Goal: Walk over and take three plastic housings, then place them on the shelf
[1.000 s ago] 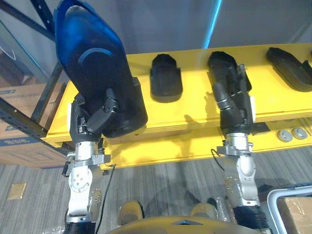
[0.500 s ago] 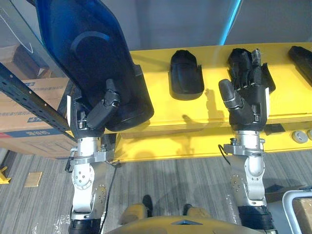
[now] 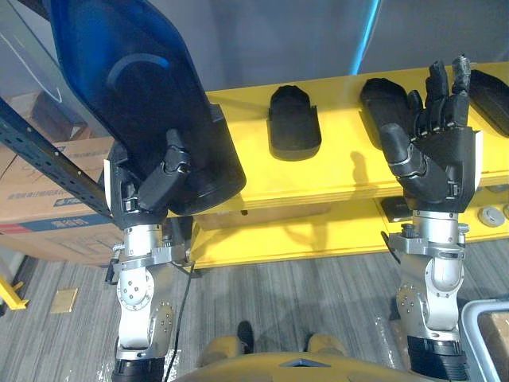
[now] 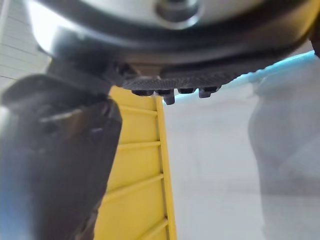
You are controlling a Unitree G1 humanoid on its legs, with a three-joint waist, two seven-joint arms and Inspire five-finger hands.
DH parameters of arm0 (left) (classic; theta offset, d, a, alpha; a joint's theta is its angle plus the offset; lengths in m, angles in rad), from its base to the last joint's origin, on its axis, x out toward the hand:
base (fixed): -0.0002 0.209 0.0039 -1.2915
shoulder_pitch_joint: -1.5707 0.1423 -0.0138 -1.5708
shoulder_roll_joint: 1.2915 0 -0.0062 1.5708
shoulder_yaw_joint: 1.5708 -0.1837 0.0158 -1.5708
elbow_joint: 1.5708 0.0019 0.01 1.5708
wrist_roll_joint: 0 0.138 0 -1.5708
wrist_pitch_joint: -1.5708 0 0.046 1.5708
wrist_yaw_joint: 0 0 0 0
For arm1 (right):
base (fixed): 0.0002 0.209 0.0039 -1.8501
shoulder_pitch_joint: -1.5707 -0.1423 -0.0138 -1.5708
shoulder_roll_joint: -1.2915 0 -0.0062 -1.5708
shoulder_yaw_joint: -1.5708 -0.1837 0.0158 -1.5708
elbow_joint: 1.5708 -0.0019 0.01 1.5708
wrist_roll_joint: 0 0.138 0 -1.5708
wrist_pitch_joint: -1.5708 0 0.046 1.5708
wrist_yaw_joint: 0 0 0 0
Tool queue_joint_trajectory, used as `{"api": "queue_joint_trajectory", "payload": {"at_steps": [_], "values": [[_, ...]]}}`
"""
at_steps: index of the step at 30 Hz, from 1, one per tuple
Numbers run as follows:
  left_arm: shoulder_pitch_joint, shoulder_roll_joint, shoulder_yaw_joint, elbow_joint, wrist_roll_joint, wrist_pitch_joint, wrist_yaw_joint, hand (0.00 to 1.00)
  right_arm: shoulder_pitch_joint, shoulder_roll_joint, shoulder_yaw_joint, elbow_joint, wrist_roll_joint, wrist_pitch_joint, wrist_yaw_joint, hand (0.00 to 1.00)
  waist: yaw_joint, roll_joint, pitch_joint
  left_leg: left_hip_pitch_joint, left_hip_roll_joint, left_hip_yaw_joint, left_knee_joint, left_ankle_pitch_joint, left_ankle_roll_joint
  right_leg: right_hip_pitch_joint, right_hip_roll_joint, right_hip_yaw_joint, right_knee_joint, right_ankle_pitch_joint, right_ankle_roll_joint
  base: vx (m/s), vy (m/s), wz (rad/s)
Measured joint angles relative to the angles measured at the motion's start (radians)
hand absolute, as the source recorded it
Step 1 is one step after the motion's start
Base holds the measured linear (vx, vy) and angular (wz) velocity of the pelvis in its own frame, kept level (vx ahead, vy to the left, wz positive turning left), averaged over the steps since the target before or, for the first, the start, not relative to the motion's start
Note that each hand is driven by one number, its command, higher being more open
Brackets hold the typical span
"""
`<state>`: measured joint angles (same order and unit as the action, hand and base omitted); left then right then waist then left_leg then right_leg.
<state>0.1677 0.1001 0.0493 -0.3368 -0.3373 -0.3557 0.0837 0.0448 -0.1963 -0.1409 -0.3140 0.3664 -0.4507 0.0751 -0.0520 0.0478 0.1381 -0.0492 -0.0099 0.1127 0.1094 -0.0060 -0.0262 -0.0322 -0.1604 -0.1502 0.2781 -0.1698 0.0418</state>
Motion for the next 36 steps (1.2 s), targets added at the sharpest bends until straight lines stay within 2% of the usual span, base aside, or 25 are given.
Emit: {"api": "queue_joint_trajectory", "payload": {"at_steps": [3, 5, 9, 12, 17, 21, 24, 27, 29, 33, 36], "values": [[-0.001, 0.019, 0.016, 0.001, 0.035, 0.037, -0.002, 0.00, -0.001, 0.000, 0.011, 0.000, 0.001, -0.001, -0.002, 1.00, -0.005, 0.007, -0.007, 0.032, -0.013, 0.021, -0.069, 0.021, 0.025, 0.002, -0.009, 0.010, -0.017, 0.017, 0.025, -0.04, 0.066, -0.13], [-0.005, 0.039, 0.028, 0.004, 0.036, 0.081, -0.021, 0.00, -0.001, 0.002, 0.032, 0.000, -0.004, -0.001, -0.009, 1.00, -0.007, 0.021, -0.017, 0.063, -0.021, 0.035, -0.154, 0.064, 0.036, 0.012, -0.007, 0.016, -0.065, 0.052, 0.039, 0.00, 0.086, -0.12], [-0.047, 0.079, 0.053, 0.058, 0.078, 0.136, -0.011, 0.00, 0.002, 0.002, 0.050, 0.000, -0.010, 0.007, -0.029, 1.00, -0.007, 0.024, -0.022, 0.072, -0.026, 0.044, -0.198, 0.087, 0.044, 0.035, -0.004, 0.016, -0.142, 0.103, 0.049, 0.00, 0.084, -0.04], [-0.093, 0.107, 0.104, 0.144, 0.078, 0.164, 0.032, 0.00, 0.024, 0.002, 0.052, 0.001, -0.010, 0.016, -0.033, 1.00, -0.010, 0.022, -0.023, 0.072, -0.032, 0.046, -0.198, 0.087, 0.044, 0.046, -0.007, 0.015, -0.167, 0.115, 0.054, 0.01, 0.059, 0.00], [-0.247, 0.192, 0.223, 0.435, 0.050, 0.179, 0.153, 0.00, 0.063, -0.004, 0.049, 0.059, -0.023, 0.074, -0.021, 1.00, -0.038, 0.021, -0.024, 0.072, -0.029, 0.059, -0.198, 0.087, 0.044, 0.047, -0.004, 0.021, -0.178, 0.122, 0.053, 0.00, 0.004, -0.05], [-0.336, 0.260, 0.241, 0.550, 0.000, 0.183, 0.209, 0.00, 0.095, -0.007, 0.043, 0.118, -0.170, 0.098, -0.130, 1.00, -0.049, 0.021, -0.024, 0.055, -0.022, 0.094, -0.198, 0.086, 0.042, 0.020, 0.007, 0.057, -0.195, 0.140, 0.051, 0.01, 0.003, -0.23], [-0.373, 0.300, 0.241, 0.603, -0.057, 0.186, 0.205, 0.00, 0.128, -0.007, 0.008, 0.154, -0.204, 0.107, -0.179, 1.00, -0.070, 0.021, -0.024, 0.062, -0.020, 0.119, -0.195, 0.089, 0.047, 0.015, 0.009, 0.081, -0.194, 0.141, 0.053, 0.02, 0.007, -0.23], [-0.418, 0.371, 0.242, 0.694, -0.119, 0.210, 0.171, 0.00, 0.191, -0.007, -0.089, 0.216, -0.190, 0.125, -0.181, 1.00, -0.095, 0.021, -0.024, 0.073, -0.011, 0.163, -0.197, 0.077, 0.031, 0.007, 0.020, 0.129, -0.194, 0.142, 0.052, 0.01, -0.011, -0.38], [-0.445, 0.409, 0.242, 0.755, -0.166, 0.258, 0.137, 0.00, 0.239, -0.009, -0.137, 0.310, -0.182, 0.139, -0.159, 1.00, -0.116, 0.022, -0.024, 0.080, -0.003, 0.180, -0.198, 0.066, 0.016, 0.006, 0.028, 0.144, -0.194, 0.142, 0.052, 0.00, -0.025, -0.29], [-0.455, 0.427, 0.235, 0.802, -0.278, 0.363, 0.044, 0.00, 0.321, -0.010, -0.160, 0.549, -0.186, 0.168, -0.141, 1.00, -0.143, 0.026, -0.023, 0.090, 0.008, 0.202, -0.198, 0.059, 0.007, 0.006, 0.038, 0.158, -0.191, 0.142, 0.047, 0.01, -0.032, -0.20], [-0.479, 0.427, 0.206, 0.854, -0.344, 0.431, 0.009, 0.00, 0.365, -0.004, -0.157, 0.684, -0.197, 0.179, -0.140, 1.00, -0.146, 0.034, -0.023, 0.092, 0.013, 0.205, -0.198, 0.054, 0.001, 0.007, 0.042, 0.158, -0.189, 0.141, 0.046, 0.00, -0.006, -0.01]]}}
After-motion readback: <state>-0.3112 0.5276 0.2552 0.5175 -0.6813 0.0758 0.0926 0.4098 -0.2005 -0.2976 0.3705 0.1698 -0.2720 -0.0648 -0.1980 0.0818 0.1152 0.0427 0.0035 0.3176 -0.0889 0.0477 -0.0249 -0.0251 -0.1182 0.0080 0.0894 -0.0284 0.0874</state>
